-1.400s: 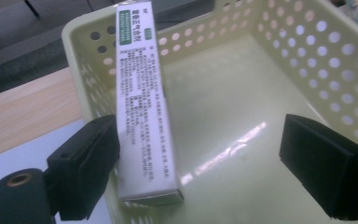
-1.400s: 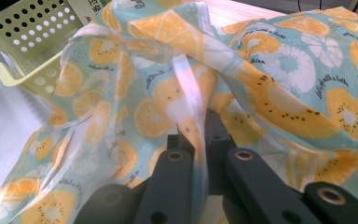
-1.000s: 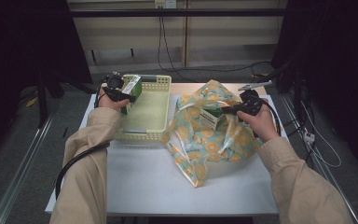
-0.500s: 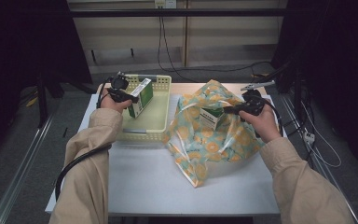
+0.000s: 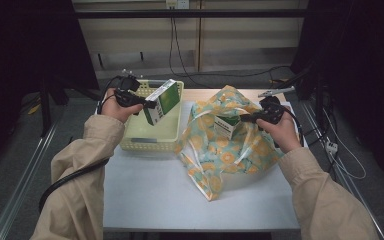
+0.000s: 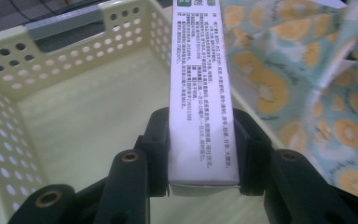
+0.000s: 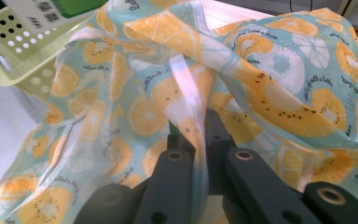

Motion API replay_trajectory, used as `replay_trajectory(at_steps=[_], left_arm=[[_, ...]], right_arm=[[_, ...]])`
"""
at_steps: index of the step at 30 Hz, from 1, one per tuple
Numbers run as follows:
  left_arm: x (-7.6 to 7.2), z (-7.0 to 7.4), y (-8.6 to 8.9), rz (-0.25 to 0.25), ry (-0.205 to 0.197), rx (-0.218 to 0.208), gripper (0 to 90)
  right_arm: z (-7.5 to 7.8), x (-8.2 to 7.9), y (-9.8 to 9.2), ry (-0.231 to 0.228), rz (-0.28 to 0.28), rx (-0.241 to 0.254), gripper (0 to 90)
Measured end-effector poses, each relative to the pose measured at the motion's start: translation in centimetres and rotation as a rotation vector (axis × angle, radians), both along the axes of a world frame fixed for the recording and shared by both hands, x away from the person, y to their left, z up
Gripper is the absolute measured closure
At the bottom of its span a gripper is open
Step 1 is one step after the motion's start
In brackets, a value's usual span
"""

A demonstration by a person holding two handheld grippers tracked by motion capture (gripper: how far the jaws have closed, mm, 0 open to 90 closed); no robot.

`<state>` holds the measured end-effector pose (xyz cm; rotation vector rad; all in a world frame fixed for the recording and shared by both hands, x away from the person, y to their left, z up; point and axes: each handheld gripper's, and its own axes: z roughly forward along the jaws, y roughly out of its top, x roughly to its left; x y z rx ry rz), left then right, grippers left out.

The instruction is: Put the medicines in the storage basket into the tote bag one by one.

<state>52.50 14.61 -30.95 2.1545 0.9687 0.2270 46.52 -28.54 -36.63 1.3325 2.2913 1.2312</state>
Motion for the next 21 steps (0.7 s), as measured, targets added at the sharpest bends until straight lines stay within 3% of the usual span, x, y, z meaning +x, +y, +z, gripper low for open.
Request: replay_trajectory(at_steps=[8,12,13,15,19,20,21], left_arm=[[-2.3,2.3,-0.4,-0.106,-0.027,0.002,63.3],[-3.7,2.9,-1.2,-0.156,-0.04,-0.019,63.3],[-4.3,3.0,-1.5,-0.143,-0.057,-0.007,63.2],[-4.9,2.9,-2.1,-0.196,-0.043,-0.035,63.2],[-6.2,1.9,-3.4,-0.248,-0.034,-0.042,63.3],[-6.6,1.7,-3.9,-0.236,-0.047,-0.021,63.2],[-6.7,1.5,-4.1,-0.27,-0.031,-0.047,63.2]], right_arm=[[0.0,-0.1,0.1,0.003,-0.007,-0.005,90.0],[0.1,-0.1,0.2,-0.003,-0.009,-0.004,90.0],[0.1,-0.1,0.2,-0.002,-0.008,-0.006,90.0],[0.1,-0.2,0.3,-0.002,-0.008,-0.011,90.0],[0.2,-0.2,0.3,-0.004,-0.01,-0.013,90.0],[0.3,-0.2,0.3,-0.007,-0.009,-0.014,90.0],[0.4,-0.3,0.3,-0.006,-0.01,-0.014,90.0]])
